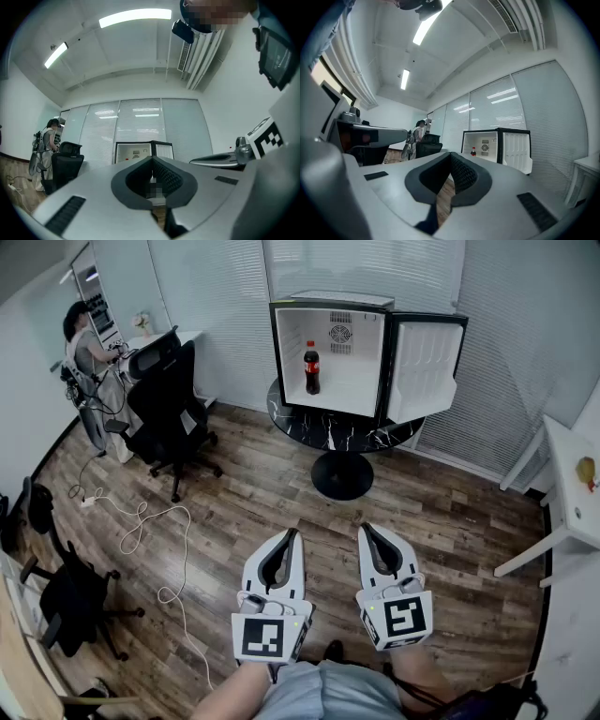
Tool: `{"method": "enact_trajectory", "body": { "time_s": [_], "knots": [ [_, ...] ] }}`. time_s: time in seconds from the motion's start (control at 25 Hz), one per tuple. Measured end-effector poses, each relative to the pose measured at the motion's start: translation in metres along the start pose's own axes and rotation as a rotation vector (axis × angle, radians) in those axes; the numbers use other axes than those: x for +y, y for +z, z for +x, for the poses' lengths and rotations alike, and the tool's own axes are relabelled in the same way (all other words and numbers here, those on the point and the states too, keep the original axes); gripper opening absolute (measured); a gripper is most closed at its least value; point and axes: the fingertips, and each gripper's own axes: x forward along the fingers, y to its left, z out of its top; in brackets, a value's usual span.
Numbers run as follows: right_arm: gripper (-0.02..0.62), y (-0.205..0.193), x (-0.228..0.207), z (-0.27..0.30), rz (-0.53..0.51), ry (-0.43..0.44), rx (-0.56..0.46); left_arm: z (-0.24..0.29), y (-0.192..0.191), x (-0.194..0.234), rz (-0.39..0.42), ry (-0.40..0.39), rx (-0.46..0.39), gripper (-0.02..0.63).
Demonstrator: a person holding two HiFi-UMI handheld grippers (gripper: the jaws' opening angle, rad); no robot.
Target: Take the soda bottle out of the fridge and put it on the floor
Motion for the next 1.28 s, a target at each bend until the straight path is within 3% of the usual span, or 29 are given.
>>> {"method": "enact_trajectory", "body": {
  "time_s": [0.48, 0.68, 0.96, 1.28],
  "knots": [
    [0.012, 0.004, 0.007, 0.006, 0.017, 0.058, -0.036, -0.003, -0.001, 0.014, 0.003, 0.068, 0.015, 0.015],
    [0.014, 0.0, -0.001, 0.024, 0.027, 0.03, -0.027, 0.005, -0.011, 0.03, 0.003, 0.084, 0.04, 0.017],
    [0.014, -0.022, -0.011, 0.089, 0.04, -0.007, 0.025, 0.046, -0.038, 0.082, -0.058, 0.103, 0.062, 0.017],
    [0.014, -0.028, -0.025, 0.201, 0.009, -0.041, 0.069, 0.138, -0.059, 0.167, -0.066, 0.077, 0.058, 0.017]
  ]
}}
